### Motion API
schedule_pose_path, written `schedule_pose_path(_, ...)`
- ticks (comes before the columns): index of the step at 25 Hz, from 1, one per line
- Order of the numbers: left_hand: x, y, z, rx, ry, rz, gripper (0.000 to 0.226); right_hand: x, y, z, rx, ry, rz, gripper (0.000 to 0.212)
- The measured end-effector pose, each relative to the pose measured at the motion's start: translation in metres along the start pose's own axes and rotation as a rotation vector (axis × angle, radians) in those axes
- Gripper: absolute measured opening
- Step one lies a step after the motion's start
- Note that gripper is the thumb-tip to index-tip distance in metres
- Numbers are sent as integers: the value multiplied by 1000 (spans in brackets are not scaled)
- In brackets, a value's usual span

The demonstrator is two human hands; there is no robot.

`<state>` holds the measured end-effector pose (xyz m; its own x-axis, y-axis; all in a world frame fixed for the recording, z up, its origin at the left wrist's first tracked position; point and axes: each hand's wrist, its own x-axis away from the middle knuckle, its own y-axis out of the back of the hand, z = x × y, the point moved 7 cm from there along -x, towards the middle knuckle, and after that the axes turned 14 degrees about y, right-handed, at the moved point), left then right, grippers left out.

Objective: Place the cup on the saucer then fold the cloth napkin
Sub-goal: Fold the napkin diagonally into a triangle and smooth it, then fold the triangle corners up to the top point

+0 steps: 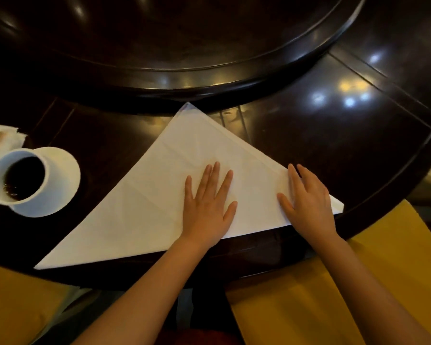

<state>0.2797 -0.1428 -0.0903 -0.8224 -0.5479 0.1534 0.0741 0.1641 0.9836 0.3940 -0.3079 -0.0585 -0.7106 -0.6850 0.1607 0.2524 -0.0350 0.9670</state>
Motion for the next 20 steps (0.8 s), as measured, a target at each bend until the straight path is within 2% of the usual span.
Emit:
schedule_pose_path(4,-1,-1,-1,-47,-13,-13,68,26,13,-30,55,-44,-29,55)
schedule_pose_path(8,-1,1,-1,-31,-21,-4,69,37,25,-55,35,-256,29,55)
schedule_pose_path(12,-2,1,-2,-41,-26,0,69,44,25,-74,-257,-365,71,24)
schedule_pose_path(14,-2,1,-2,-45,-29,-4,69,46,32,-75,-440,-355,35,22)
schedule_pose_path(17,-3,1,-2,-42,-29,-2,70,43,55,-62,-656,-319,-73,39)
schedule_pose_path(20,-2,1,-1,-25,-32,7,70,21,75,-30,-783,-122,-91,14)
